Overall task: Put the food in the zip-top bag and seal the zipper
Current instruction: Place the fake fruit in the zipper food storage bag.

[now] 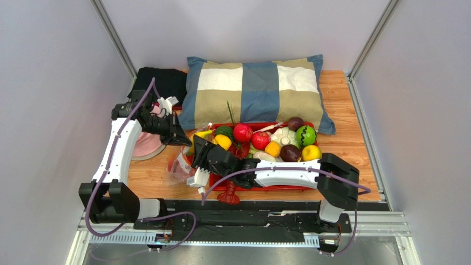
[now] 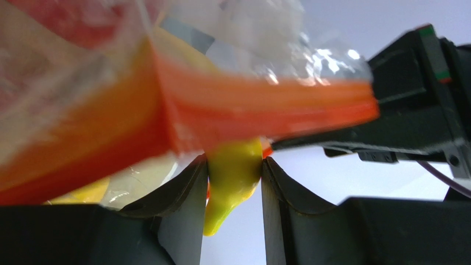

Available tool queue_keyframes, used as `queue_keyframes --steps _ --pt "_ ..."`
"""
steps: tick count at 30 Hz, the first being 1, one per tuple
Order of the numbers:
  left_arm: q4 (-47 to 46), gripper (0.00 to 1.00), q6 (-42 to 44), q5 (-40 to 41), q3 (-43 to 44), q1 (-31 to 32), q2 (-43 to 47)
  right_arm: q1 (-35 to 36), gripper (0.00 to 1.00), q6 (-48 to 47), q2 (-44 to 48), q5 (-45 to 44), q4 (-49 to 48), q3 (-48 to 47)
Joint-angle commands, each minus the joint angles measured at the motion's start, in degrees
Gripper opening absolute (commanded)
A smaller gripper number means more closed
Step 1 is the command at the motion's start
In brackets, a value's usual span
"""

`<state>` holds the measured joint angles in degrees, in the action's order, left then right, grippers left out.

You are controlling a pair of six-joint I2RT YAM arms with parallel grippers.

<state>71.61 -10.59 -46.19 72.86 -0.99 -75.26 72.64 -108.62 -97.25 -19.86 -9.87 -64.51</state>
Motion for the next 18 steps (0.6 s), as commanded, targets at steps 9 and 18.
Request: queue_keyframes --steps 9,18 --pt "1.25 0.0 0.04 -9.52 0.97 -3.13 -0.85 -0.75 0.87 -2.66 1.88 2.54 -7.19 1.93" --pt "-0.51 0.0 -0.31 -12.16 0.7 -4.02 -0.41 -0.57 1.0 10.43 16.64 9.56 8.36 3.24"
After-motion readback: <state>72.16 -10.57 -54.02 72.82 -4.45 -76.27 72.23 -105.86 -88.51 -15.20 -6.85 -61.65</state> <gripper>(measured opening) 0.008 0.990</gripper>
